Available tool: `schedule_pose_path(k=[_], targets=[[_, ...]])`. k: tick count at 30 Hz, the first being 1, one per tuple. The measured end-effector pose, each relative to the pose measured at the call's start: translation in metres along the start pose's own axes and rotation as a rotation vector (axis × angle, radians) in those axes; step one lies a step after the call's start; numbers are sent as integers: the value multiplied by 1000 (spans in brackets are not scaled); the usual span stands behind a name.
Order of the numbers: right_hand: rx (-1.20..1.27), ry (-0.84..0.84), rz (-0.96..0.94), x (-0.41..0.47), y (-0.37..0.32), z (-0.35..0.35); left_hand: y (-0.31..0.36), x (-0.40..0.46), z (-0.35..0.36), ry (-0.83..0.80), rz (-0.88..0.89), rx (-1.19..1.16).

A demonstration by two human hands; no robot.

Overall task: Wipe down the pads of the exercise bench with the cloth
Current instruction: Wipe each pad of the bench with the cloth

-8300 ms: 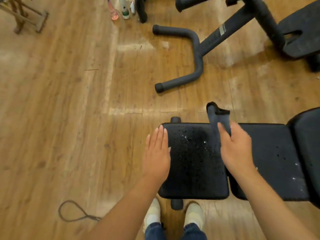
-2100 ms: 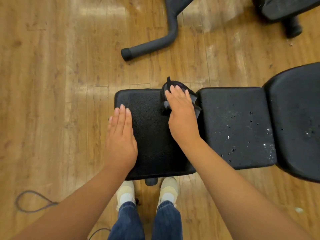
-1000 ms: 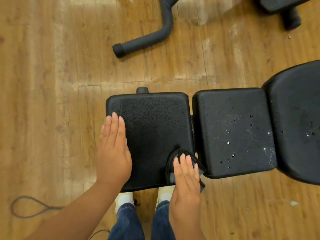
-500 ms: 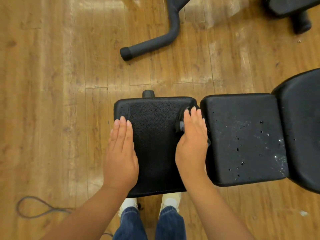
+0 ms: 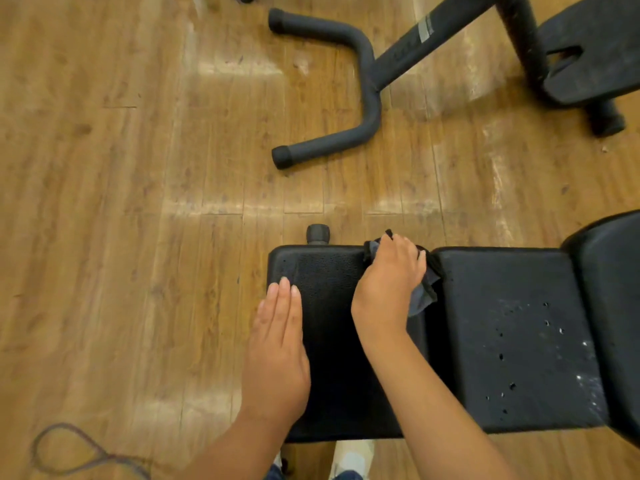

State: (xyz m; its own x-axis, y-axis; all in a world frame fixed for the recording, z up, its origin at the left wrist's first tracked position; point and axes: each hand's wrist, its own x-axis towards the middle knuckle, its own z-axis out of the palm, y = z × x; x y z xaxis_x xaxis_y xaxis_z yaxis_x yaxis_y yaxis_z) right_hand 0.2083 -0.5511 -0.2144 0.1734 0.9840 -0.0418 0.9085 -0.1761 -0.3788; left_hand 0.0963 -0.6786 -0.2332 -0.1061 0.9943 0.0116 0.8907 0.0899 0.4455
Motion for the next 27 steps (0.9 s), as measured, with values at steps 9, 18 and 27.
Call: schedule_pose_path(k=[9,18,27], targets=[[25,-255,-268,-13,-67,6,-1,1,-3,16,11,-78],[69,-452,-677,-16,-67,12,-1,2,-3,25,31,-109],[98,-329,-713,-6,-15,-11,0,2,-4,3,12,-17]])
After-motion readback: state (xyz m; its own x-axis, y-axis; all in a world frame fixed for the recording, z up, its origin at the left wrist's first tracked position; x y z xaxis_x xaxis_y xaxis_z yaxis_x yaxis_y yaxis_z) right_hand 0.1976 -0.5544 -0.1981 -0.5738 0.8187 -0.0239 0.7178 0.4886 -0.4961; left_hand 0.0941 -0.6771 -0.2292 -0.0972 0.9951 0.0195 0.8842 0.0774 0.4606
